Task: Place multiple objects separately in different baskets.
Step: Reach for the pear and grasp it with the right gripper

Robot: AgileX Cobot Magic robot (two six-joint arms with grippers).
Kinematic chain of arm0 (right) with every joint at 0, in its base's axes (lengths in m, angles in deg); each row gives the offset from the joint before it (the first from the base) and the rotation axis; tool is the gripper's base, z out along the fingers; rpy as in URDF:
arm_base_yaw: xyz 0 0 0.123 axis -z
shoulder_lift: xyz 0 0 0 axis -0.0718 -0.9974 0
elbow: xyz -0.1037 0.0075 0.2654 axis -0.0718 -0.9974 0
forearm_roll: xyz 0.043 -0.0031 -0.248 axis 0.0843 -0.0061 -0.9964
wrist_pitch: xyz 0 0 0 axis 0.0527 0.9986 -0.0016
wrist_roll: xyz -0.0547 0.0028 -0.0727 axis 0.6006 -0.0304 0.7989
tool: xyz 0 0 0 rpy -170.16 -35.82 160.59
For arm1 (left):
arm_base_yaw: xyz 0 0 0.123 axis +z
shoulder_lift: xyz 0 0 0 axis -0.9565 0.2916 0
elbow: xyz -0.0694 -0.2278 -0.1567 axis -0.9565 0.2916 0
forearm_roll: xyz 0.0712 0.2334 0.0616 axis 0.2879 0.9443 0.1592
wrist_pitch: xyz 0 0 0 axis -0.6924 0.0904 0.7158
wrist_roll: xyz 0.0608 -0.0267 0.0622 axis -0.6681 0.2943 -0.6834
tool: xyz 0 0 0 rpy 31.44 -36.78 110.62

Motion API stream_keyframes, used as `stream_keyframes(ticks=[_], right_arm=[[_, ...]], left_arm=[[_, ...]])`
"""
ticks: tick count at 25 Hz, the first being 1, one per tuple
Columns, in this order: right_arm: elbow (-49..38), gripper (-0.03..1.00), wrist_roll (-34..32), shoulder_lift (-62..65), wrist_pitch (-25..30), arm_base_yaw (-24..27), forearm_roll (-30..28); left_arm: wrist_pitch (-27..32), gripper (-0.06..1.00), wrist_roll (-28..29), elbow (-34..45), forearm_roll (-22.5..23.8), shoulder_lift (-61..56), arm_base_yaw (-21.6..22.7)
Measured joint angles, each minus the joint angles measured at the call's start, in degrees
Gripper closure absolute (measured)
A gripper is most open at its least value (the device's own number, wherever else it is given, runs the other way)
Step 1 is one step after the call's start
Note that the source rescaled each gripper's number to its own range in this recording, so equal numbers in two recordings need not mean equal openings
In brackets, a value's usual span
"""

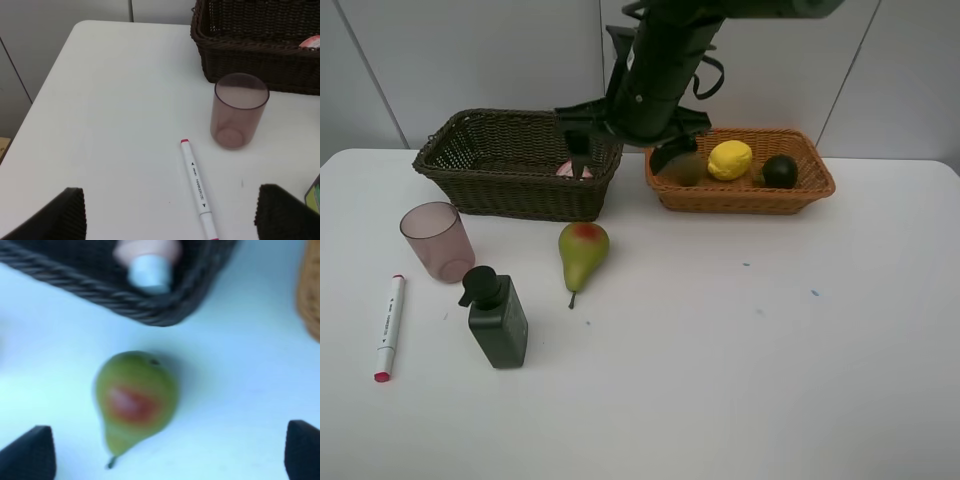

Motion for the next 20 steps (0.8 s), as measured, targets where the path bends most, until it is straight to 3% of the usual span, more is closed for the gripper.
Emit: stream_keyframes(ticks=[10,20], right_arm=[[0.00,-0.03,0.00,-7.18,-2.91,-4.50,4.90],[0.00,-0.03,0.05,-10.97,-3.50,-5.64,5.22]], left_arm=[[0.00,0.05,0.00,0.00,0.00,0.00,0.00],[0.00,0.05,0.00,0.00,0.40,0.00,0.00]])
